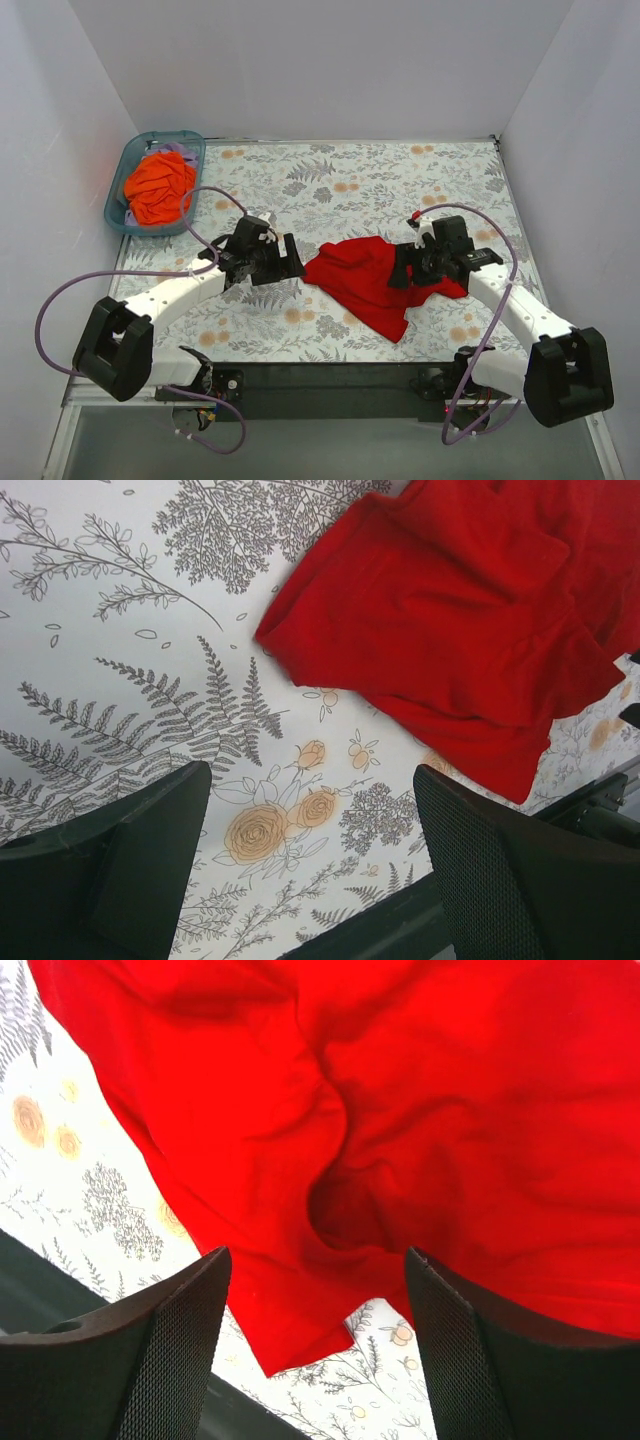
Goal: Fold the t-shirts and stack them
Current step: Flatten the tshirt out
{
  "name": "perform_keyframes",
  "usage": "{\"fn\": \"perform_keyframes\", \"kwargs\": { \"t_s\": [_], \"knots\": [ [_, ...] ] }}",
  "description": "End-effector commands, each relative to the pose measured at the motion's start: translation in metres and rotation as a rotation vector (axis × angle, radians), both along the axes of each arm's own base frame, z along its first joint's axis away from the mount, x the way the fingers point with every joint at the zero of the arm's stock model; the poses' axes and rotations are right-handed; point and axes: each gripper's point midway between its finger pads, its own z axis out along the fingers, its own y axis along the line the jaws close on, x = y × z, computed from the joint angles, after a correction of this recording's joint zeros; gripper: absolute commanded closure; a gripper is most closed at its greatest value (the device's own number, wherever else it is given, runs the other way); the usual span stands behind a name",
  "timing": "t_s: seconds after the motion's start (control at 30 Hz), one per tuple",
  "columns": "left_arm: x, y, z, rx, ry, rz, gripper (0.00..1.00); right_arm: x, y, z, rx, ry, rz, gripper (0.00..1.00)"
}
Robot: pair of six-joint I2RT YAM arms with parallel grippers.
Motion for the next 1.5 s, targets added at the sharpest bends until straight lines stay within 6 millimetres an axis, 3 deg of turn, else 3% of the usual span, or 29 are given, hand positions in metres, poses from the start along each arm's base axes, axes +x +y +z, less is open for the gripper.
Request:
{"fn": "perform_keyframes", "kwargs": {
  "t_s": [0.0,0.1,0.4,0.5,0.53,0.57,0.7,0.77,0.8,0.83,0.9,0.93,0.97,1.0,1.03,1.07,1.1,1.13,1.23,1.3,1.37,1.4,1.47],
  "knots": [
    [-0.002,-0.006,0.006,-0.053,-0.007,-0.005,0.18,0.001,0.016,0.004,0.045,0.005,0.059,0.25],
    [-0.005,-0.003,0.003,-0.049,-0.009,-0.003,0.18,-0.001,0.018,-0.007,0.033,0.026,0.078,0.27],
    [-0.009,-0.004,0.004,-0.059,-0.012,-0.018,0.18,-0.001,0.029,-0.025,0.002,0.060,0.141,0.51],
    [-0.010,-0.002,0.005,-0.058,-0.018,-0.014,0.18,0.001,0.030,-0.024,-0.017,0.053,0.142,0.75],
    [-0.010,-0.001,0.006,-0.060,-0.022,-0.013,0.18,0.004,0.027,-0.023,-0.032,0.038,0.131,0.91],
    [-0.011,-0.001,0.005,-0.058,-0.022,-0.014,0.18,0.008,0.026,-0.019,-0.043,0.022,0.123,0.98],
    [-0.011,0.002,0.010,-0.043,-0.039,-0.015,0.18,0.041,0.008,0.021,-0.139,-0.122,0.025,0.99],
    [-0.010,0.004,0.014,-0.034,-0.057,-0.018,0.18,0.072,-0.008,0.066,-0.213,-0.243,-0.063,0.99],
    [-0.009,0.007,0.014,-0.021,-0.060,-0.012,0.18,0.086,-0.022,0.082,-0.256,-0.287,-0.122,0.99],
    [-0.009,0.008,0.016,-0.015,-0.069,-0.015,0.18,0.111,-0.038,0.120,-0.317,-0.382,-0.208,0.99],
    [-0.010,0.011,0.019,-0.006,-0.079,-0.011,0.18,0.136,-0.070,0.156,-0.385,-0.462,-0.341,0.99],
    [-0.010,0.011,0.020,-0.004,-0.082,-0.010,0.18,0.156,-0.089,0.192,-0.421,-0.532,-0.446,0.99],
    [-0.010,0.012,0.020,-0.002,-0.081,-0.011,0.18,0.166,-0.101,0.204,-0.434,-0.551,-0.505,0.99],
    [-0.011,0.013,0.021,-0.004,-0.080,-0.008,0.18,0.176,-0.128,0.217,-0.451,-0.565,-0.598,0.89],
    [-0.012,0.012,0.021,-0.006,-0.079,-0.011,0.18,0.191,-0.139,0.212,-0.465,-0.541,-0.640,0.78],
    [-0.014,0.012,0.021,-0.009,-0.073,-0.012,0.18,0.200,-0.147,0.234,-0.445,-0.565,-0.683,0.68],
    [-0.015,0.012,0.021,-0.012,-0.069,-0.014,0.18,0.204,-0.156,0.237,-0.451,-0.556,-0.709,0.57],
    [-0.015,0.011,0.023,-0.018,-0.073,-0.016,0.18,0.210,-0.156,0.234,-0.458,-0.539,-0.705,0.42],
    [-0.016,0.012,0.024,-0.019,-0.072,-0.016,0.18,0.208,-0.132,0.234,-0.355,-0.536,-0.607,0.34],
    [-0.016,0.010,0.023,-0.025,-0.062,-0.018,0.18,0.200,-0.115,0.206,-0.308,-0.476,-0.523,0.33],
    [-0.016,0.004,0.023,-0.042,-0.037,-0.034,0.18,0.184,-0.082,0.188,-0.185,-0.420,-0.388,0.33],
    [-0.017,0.001,0.023,-0.052,-0.027,-0.044,0.18,0.167,-0.068,0.152,-0.141,-0.322,-0.346,0.35],
    [-0.015,-0.005,0.023,-0.064,-0.009,-0.052,0.18,0.135,-0.025,0.127,-0.013,-0.246,-0.206,0.36]
  ]
}}
